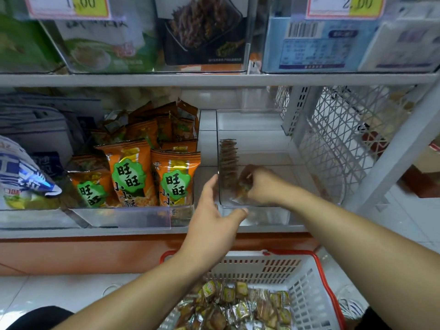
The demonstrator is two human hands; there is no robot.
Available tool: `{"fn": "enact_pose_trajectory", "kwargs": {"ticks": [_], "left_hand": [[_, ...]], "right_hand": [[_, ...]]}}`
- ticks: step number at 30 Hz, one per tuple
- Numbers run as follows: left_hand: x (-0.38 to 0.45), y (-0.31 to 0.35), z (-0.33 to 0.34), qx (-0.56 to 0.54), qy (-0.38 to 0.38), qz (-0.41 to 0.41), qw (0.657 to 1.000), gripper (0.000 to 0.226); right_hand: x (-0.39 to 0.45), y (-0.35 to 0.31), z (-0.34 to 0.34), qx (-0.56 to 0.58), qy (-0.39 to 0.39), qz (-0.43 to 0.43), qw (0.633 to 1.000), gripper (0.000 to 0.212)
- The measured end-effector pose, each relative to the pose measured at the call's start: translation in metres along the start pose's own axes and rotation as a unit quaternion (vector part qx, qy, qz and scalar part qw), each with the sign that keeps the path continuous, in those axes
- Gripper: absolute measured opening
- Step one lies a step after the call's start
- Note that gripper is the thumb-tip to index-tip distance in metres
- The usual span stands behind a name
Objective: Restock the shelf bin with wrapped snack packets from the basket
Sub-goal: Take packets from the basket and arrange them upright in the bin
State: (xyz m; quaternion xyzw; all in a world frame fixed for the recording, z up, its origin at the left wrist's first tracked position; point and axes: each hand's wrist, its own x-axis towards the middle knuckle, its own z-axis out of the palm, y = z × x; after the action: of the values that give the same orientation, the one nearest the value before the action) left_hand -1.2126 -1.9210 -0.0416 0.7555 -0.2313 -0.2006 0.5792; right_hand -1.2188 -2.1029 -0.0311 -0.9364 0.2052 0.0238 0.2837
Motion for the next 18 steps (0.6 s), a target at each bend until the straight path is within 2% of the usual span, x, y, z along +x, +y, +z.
{"fn": "enact_pose_trajectory", "kwargs": {"ticks": [2,4,8,11,13,18], "left_hand": [[0.004,-0.003,0.002,-0.002,0.015,-0.006,1.000,0.076],[0.005,-0.005,0.003,0.000,0.019,-0.008,1.000,0.073],[0.004,-0.006,0.002,0.000,0.020,-0.005,1.000,0.072],[0.003,-0.005,0.001,0.002,0.017,-0.005,1.000,0.071],[0.002,-0.006,0.000,0.005,0.015,-0.007,1.000,0.071],[0.002,-0.006,-0.001,0.009,0.007,-0.008,1.000,0.073]], "right_hand": [[0.008,-0.006,0.008,-0.046,-0.010,-0.043,0.998,0.011],[0.015,-0.009,0.014,-0.076,-0.006,-0.070,0.995,0.024],[0.028,-0.009,0.018,-0.037,0.037,0.008,0.999,0.057],[0.034,-0.006,0.018,-0.024,0.009,0.083,0.996,0.077],[0.036,-0.005,0.019,-0.018,-0.007,0.099,0.995,0.088],[0.041,-0.009,0.023,-0.020,0.013,0.072,0.997,0.088]]}}
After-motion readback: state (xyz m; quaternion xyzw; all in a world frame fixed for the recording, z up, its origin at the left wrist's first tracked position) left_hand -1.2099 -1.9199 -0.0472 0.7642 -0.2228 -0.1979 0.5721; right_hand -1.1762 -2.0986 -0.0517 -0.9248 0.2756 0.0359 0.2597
